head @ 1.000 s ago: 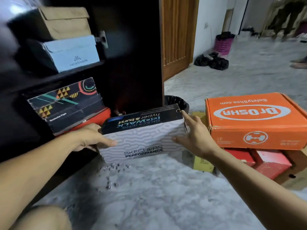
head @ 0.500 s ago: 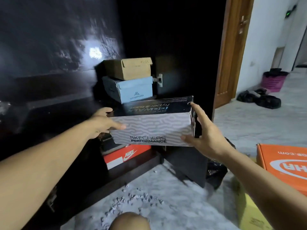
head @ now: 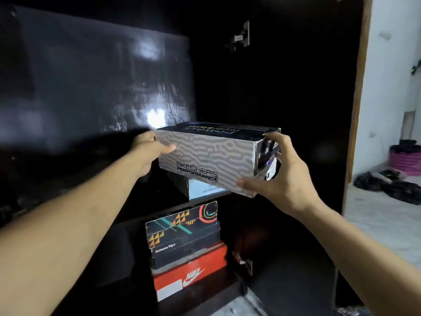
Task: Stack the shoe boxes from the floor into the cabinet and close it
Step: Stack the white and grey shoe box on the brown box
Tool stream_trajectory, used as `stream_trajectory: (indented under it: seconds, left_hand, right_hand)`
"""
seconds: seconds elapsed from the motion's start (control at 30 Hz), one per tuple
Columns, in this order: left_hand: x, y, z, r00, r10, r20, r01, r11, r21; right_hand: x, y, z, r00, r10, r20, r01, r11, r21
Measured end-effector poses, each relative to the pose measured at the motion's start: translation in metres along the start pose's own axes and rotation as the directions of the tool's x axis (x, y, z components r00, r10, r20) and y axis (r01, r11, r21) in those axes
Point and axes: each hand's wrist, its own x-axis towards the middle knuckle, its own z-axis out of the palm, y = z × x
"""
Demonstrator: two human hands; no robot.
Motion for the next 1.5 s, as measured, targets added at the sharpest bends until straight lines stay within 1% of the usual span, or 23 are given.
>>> stream_trajectory:
  seconds: [0.07, 0.17, 0.27, 0.4, 0.53, 0.6, 0.67, 0.73, 0.8, 0.87, 0.93, 1.07, 1.13, 1.23, 1.3, 1.43, 1.5]
  left_hand:
    - [0.024, 0.011, 0.010, 1.000, 0.014, -0.025, -0.015, 1.000, -0.019]
    - [0.061, 0.024, 0.015, 0.995, 0.027, -0.100, -0.035, 0.996, -0.083]
    - [0.085, 0.035, 0.004, 0.988, 0.007, -0.155, -0.028, 0.991, -0.133]
    - [0.105, 0.048, -0.015, 0.986, 0.025, -0.162, -0.048, 0.989, -0.141]
    - [0.119, 0.054, -0.004, 0.987, 0.037, -0.157, -0.070, 0.975, -0.209]
    - [0.121, 0.052, 0.010, 0.993, -0.023, -0.115, -0.004, 0.974, -0.228]
    - [0.124, 0.046, 0.024, 0.995, -0.078, -0.070, 0.063, 0.980, -0.190]
    - [0.132, 0.039, 0.037, 0.997, -0.082, -0.014, 0.079, 0.988, -0.136]
    - [0.139, 0.035, 0.049, 0.996, -0.086, 0.009, 0.086, 0.989, -0.120]
    - [0.143, 0.030, 0.059, 0.996, -0.091, 0.006, 0.092, 0.991, -0.097]
    - [0.146, 0.025, 0.065, 0.994, -0.104, 0.024, 0.106, 0.988, -0.111]
    - [0.156, 0.016, 0.068, 0.989, -0.122, 0.084, 0.131, 0.984, -0.119]
    - [0.157, 0.011, 0.071, 0.985, -0.095, 0.142, 0.110, 0.989, -0.099]
    - [0.159, 0.004, 0.072, 0.976, -0.040, 0.216, 0.043, 0.999, -0.009]
    - [0.165, -0.002, 0.074, 0.976, -0.015, 0.216, 0.007, 0.999, 0.037]
    - [0.179, -0.011, 0.080, 0.978, 0.012, 0.209, -0.025, 0.998, 0.062]
    - [0.181, -0.011, 0.080, 0.978, 0.059, 0.200, -0.078, 0.993, 0.087]
  right_hand:
    - [0.026, -0.005, 0.013, 0.998, -0.007, -0.067, 0.006, 1.000, -0.014]
    - [0.061, -0.018, 0.030, 0.991, 0.049, -0.123, -0.053, 0.998, -0.025]
    - [0.085, -0.033, 0.038, 0.987, 0.103, -0.121, -0.108, 0.993, -0.038]
    - [0.107, -0.050, 0.039, 0.994, 0.066, -0.092, -0.072, 0.995, -0.068]
    - [0.135, -0.048, 0.049, 0.994, 0.055, -0.091, -0.062, 0.995, -0.080]
    - [0.145, -0.039, 0.057, 0.994, 0.068, -0.083, -0.075, 0.993, -0.096]
    - [0.151, -0.029, 0.070, 0.995, 0.083, -0.062, -0.091, 0.987, -0.133]
    - [0.156, -0.018, 0.085, 0.993, 0.109, -0.044, -0.115, 0.981, -0.156]
    - [0.160, -0.008, 0.098, 0.989, 0.144, -0.029, -0.147, 0.978, -0.149]
    - [0.164, 0.002, 0.108, 0.986, 0.166, 0.020, -0.161, 0.974, -0.158]
    - [0.169, 0.011, 0.115, 0.979, 0.178, 0.096, -0.157, 0.968, -0.197]
    - [0.183, 0.026, 0.127, 0.964, 0.176, 0.201, -0.110, 0.947, -0.302]
    - [0.190, 0.032, 0.130, 0.951, 0.179, 0.253, -0.090, 0.940, -0.330]
    - [0.200, 0.038, 0.131, 0.935, 0.199, 0.294, -0.081, 0.925, -0.370]
    - [0.207, 0.043, 0.133, 0.932, 0.206, 0.298, -0.077, 0.917, -0.392]
    - [0.215, 0.053, 0.135, 0.927, 0.213, 0.310, -0.056, 0.893, -0.446]
    - [0.216, 0.056, 0.137, 0.924, 0.215, 0.315, -0.055, 0.892, -0.449]
